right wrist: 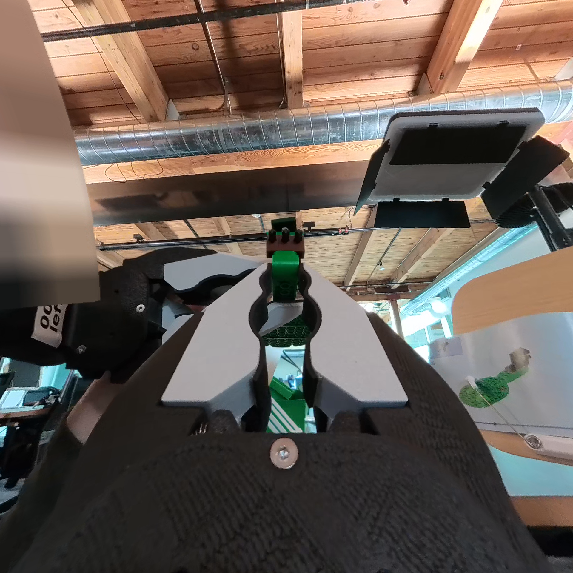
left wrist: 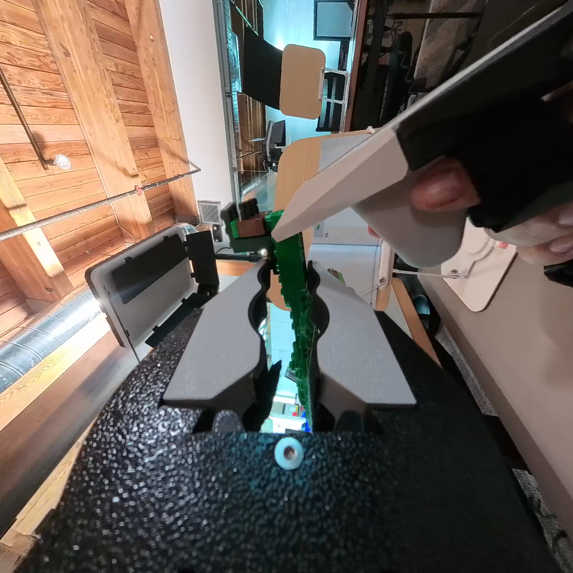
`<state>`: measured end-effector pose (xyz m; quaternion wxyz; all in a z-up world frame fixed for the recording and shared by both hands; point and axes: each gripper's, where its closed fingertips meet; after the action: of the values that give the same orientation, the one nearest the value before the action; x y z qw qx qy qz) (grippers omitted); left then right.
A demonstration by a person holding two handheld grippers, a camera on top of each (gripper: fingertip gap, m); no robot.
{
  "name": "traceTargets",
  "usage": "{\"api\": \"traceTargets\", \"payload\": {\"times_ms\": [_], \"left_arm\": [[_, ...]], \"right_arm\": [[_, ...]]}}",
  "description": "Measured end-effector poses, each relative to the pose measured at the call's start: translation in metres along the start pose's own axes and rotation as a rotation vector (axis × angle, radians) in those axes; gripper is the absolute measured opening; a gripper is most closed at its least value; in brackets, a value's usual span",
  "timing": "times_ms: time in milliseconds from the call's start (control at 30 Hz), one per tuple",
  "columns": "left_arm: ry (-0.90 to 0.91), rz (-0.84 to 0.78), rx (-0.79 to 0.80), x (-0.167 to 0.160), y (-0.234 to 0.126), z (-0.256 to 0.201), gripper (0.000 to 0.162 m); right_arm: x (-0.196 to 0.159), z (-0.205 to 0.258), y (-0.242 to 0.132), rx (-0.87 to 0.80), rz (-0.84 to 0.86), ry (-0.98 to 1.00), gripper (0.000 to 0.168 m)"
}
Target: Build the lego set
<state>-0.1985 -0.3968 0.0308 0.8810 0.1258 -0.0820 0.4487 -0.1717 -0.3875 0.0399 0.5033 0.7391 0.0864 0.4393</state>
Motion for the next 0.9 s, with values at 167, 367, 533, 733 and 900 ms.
{"api": "traceTargets", "payload": {"times_ms": [167, 367, 533, 733, 900], "left_arm": [[-0.002, -0.007, 0.010, 0.0012, 0.0001, 0.0013, 0.021], [-0.007, -0.039, 0.011, 0.0039, -0.0011, 0.0026, 0.021], [-0.019, -0.079, 0.014, 0.0059, -0.0032, 0.0056, 0.020], [-0.042, -0.103, 0.001, 0.0067, -0.0048, 0.0070, 0.019], [0.011, -0.068, 0.031, 0.0059, -0.0021, 0.0062, 0.020]], "right_arm": [[0.0012, 0.0003, 0.0012, -0.014, 0.008, -0.035, 0.014], [0.0037, 0.0006, 0.0017, -0.014, 0.003, -0.040, 0.014], [0.0059, 0.0024, 0.0024, -0.002, -0.004, -0.033, 0.014], [0.0067, 0.0042, 0.0032, 0.009, -0.003, -0.027, 0.014], [0.0051, 0.0032, 0.0038, -0.011, 0.019, -0.076, 0.014]]}}
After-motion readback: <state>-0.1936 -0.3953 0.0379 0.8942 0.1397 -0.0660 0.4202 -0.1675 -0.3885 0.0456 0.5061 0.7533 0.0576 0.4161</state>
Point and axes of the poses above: each gripper's, where its closed fingertips meet, y out along the fingers, x out of its top, z = x × y across the jaws, and after that the axes turned 14 degrees about -y, right-handed
